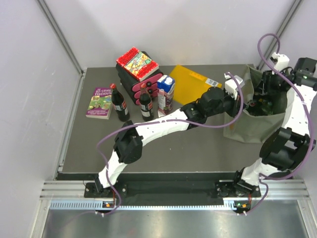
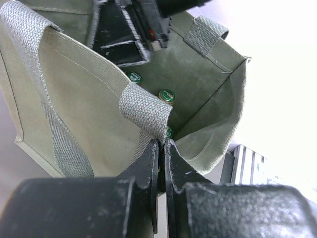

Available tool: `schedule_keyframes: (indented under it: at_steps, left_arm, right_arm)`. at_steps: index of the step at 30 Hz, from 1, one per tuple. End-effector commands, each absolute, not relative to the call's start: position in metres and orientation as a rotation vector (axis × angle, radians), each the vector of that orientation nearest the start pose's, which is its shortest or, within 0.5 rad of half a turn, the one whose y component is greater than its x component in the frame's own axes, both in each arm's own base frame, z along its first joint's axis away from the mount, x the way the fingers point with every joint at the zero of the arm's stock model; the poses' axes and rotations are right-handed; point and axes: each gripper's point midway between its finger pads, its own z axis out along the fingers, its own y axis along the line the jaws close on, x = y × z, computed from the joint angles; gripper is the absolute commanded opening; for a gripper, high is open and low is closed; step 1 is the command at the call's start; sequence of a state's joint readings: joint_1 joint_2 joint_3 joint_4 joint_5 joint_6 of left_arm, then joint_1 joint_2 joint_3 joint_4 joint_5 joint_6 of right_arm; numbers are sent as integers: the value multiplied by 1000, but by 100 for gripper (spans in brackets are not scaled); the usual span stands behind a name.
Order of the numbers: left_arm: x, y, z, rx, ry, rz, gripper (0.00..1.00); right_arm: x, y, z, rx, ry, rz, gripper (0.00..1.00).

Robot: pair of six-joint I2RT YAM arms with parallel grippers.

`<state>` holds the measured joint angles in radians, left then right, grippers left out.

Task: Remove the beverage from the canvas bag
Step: Take out the drink from the canvas bag.

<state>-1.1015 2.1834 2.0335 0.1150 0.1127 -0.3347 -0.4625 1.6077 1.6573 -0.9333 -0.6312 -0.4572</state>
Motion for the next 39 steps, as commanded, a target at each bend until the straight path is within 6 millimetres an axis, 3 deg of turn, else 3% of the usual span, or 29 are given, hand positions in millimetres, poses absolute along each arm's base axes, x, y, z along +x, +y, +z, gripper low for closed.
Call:
schedule_keyframes:
  at_steps: [1,3,12,20,29,39]
  left_arm:
    - [274,-600,294,768,1612,-1165,0]
    - [276,-600,293,761,1616,-1168,0]
    - [282,-599,289,752,1625,-1171,0]
    - [284,-599,286,749,1635,-1168,0]
    - [288,-597,282,745,1648,-1160,0]
    - [291,-597,279,738,1656,-1158,0]
  right_arm:
    - [409,-107,271,-196,2224,87,43]
    - [412,-108,267,-182,2233,59,49]
    - [433,-123,249,-125,2282,-3,49]
    - [444,-116,228,-148,2325,9,49]
    - [443,-114,199,-165,2398,11,48]
    - [444,-107,192,-192,2417,15,42]
